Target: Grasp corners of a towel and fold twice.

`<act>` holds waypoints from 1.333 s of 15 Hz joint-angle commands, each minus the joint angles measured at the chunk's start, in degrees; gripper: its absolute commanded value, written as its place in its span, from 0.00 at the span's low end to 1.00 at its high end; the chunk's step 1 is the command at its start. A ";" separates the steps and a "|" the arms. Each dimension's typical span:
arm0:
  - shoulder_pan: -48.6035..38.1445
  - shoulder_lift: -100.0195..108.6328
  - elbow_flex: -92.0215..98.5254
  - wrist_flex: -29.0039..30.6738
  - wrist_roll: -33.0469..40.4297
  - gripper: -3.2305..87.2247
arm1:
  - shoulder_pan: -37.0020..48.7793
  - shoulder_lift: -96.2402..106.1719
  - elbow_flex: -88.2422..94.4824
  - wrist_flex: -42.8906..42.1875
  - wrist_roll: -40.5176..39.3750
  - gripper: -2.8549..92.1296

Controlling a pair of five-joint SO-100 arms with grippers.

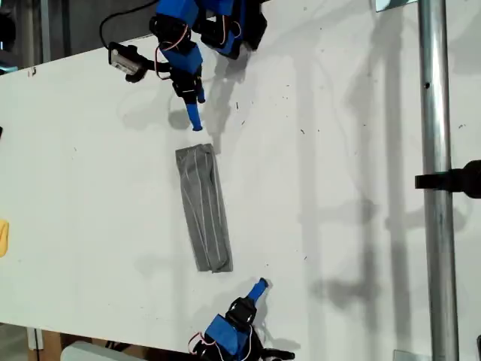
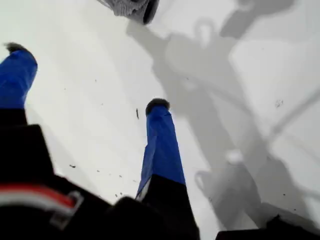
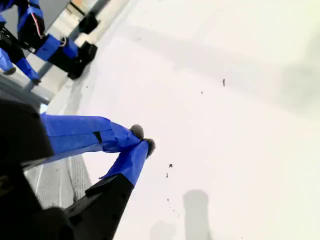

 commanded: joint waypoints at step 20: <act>1.41 0.44 -0.53 2.99 -1.32 0.01 | -4.75 -49.39 -23.47 -26.98 11.51 0.03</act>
